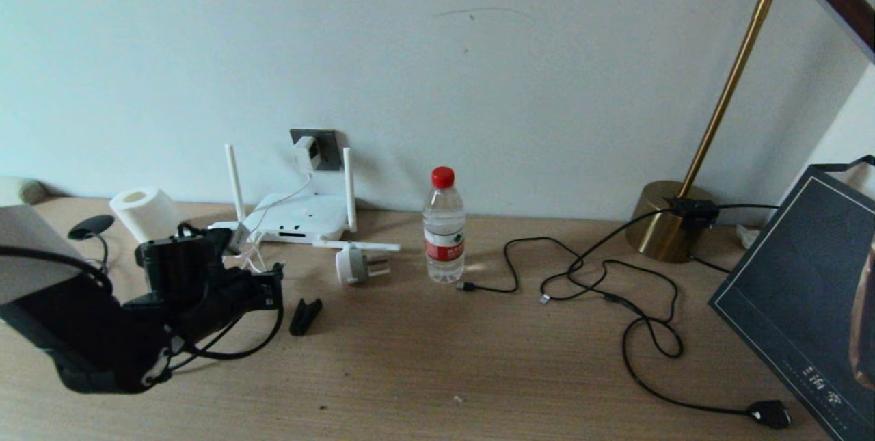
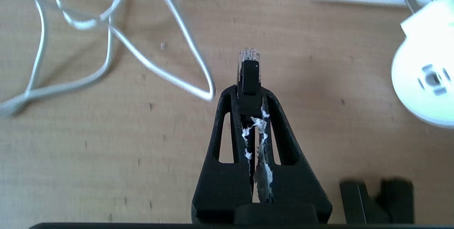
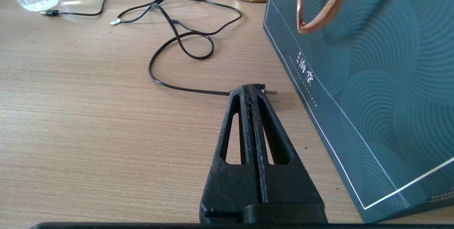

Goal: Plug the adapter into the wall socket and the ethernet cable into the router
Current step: Align cable and router interface

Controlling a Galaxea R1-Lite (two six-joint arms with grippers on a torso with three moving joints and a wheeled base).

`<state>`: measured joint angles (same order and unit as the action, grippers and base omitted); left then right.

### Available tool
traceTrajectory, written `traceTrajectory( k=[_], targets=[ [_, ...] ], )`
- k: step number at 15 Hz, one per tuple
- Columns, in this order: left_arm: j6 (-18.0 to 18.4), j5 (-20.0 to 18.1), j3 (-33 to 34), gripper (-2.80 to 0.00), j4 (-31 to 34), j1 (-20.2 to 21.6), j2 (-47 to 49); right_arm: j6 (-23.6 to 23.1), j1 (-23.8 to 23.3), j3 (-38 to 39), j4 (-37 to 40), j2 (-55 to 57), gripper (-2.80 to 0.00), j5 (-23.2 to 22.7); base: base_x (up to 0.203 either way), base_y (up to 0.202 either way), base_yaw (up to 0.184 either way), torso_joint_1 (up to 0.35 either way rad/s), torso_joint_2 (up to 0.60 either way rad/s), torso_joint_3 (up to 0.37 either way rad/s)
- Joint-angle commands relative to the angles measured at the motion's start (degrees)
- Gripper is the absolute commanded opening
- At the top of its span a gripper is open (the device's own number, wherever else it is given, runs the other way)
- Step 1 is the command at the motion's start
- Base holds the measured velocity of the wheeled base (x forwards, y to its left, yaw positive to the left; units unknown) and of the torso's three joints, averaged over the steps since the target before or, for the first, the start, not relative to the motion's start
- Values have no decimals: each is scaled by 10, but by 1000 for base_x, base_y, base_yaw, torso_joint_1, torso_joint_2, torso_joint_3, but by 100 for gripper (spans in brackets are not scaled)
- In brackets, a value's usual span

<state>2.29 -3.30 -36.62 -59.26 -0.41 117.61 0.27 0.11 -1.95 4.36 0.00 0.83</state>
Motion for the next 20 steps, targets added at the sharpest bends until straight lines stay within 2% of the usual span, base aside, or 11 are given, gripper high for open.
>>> traceTrajectory(
  k=[1, 8, 20],
  targets=[
    [2, 1, -25, -280, -3, -1, 29, 0, 0, 0, 0, 1, -280, 0, 0, 0, 0, 0, 0, 0],
    [2, 4, -79, -280, 0, 0, 69, 0, 0, 0, 0, 1, -280, 0, 0, 0, 0, 0, 0, 0],
    [11, 1, -86, -280, 3, 26, 64, 0, 0, 0, 0, 1, -280, 0, 0, 0, 0, 0, 0, 0]
  ],
)
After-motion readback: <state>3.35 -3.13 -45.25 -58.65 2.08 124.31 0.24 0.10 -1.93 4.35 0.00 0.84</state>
